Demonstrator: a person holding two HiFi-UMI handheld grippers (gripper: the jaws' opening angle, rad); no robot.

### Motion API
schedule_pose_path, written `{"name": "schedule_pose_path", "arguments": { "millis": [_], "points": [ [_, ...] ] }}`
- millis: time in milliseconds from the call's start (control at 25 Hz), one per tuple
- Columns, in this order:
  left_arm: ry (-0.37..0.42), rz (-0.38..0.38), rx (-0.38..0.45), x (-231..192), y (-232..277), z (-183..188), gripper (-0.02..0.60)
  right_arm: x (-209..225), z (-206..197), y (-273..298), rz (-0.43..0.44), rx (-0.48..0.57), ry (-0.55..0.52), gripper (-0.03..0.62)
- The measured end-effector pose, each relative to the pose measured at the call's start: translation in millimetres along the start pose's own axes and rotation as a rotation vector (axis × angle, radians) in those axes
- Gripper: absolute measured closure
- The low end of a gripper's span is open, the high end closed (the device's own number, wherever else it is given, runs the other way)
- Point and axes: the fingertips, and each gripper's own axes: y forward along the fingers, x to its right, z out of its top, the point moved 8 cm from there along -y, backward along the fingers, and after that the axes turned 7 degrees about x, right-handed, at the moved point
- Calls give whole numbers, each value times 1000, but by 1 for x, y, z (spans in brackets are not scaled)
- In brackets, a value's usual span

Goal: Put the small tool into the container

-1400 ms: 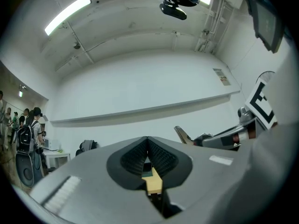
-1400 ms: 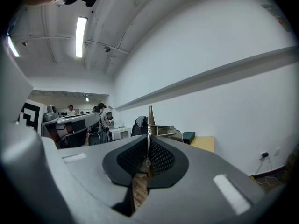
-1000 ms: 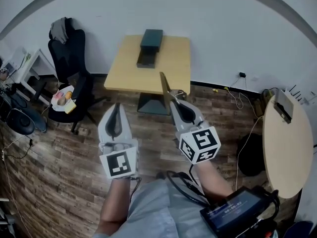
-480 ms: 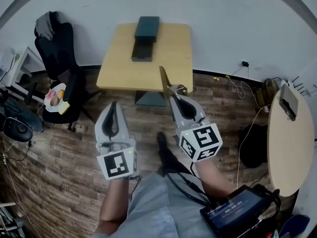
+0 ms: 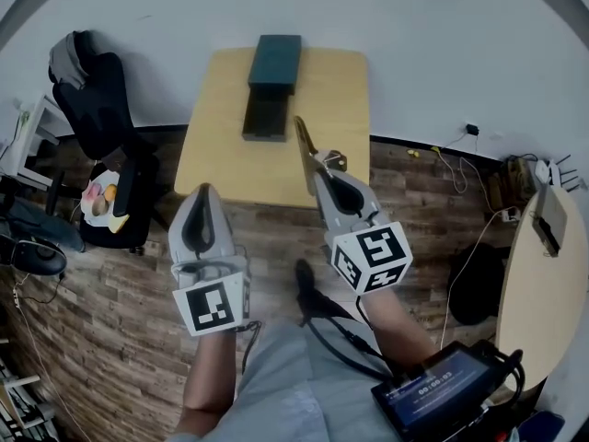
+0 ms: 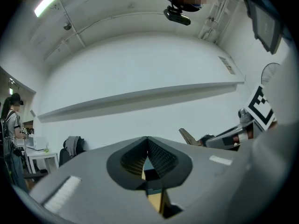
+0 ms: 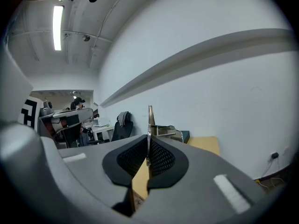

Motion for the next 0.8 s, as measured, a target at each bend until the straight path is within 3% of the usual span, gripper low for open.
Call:
{"name": "schedule_pose_path", "arguments": {
  "millis": [440,800],
  "points": [
    [88,-1,75,-8,106,19,571,58,39,85,37,63,6,589],
    [69,-16,63,-17,139,2,571,73,42,118,16,75,7,589]
  ]
}}
